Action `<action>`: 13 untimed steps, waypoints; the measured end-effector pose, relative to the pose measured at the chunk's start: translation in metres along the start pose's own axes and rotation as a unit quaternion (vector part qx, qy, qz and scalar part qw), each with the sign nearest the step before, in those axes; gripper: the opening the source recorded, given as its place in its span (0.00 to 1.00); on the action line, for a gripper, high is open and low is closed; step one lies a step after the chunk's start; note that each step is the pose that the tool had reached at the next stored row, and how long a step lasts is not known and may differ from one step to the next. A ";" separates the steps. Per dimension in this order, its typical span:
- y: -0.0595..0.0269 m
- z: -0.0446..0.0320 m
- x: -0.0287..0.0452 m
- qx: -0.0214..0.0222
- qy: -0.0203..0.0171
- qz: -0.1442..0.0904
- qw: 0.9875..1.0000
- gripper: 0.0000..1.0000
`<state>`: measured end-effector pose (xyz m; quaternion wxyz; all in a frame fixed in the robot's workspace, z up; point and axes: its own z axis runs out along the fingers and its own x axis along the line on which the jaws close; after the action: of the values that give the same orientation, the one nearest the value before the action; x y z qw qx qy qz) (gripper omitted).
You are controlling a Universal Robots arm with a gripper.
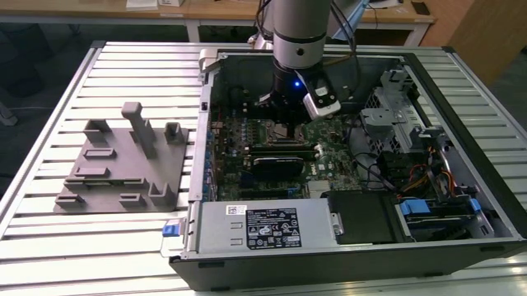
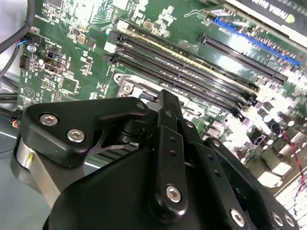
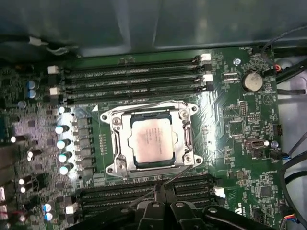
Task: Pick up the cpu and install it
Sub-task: 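Install the second cpu locking lever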
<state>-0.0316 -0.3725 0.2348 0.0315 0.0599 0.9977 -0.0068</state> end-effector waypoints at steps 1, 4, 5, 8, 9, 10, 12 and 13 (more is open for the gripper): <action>-0.0013 0.0003 0.0004 0.000 0.000 -0.002 1.000 0.11; -0.0052 0.0012 0.0021 0.000 0.000 -0.008 1.000 0.11; -0.0061 0.0016 0.0033 -0.001 0.000 -0.010 1.000 0.11; -0.0071 0.0024 0.0085 -0.001 0.000 -0.012 1.000 0.11; -0.0073 0.0025 0.0097 -0.001 0.000 -0.012 1.000 0.11; -0.0074 0.0025 0.0102 -0.001 0.000 -0.013 1.000 0.11; -0.0074 0.0025 0.0102 -0.001 0.000 -0.014 1.000 0.11; -0.0074 0.0025 0.0102 -0.001 0.000 -0.014 1.000 0.11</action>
<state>-0.0425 -0.3787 0.2318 0.0315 0.0462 0.9984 -0.0064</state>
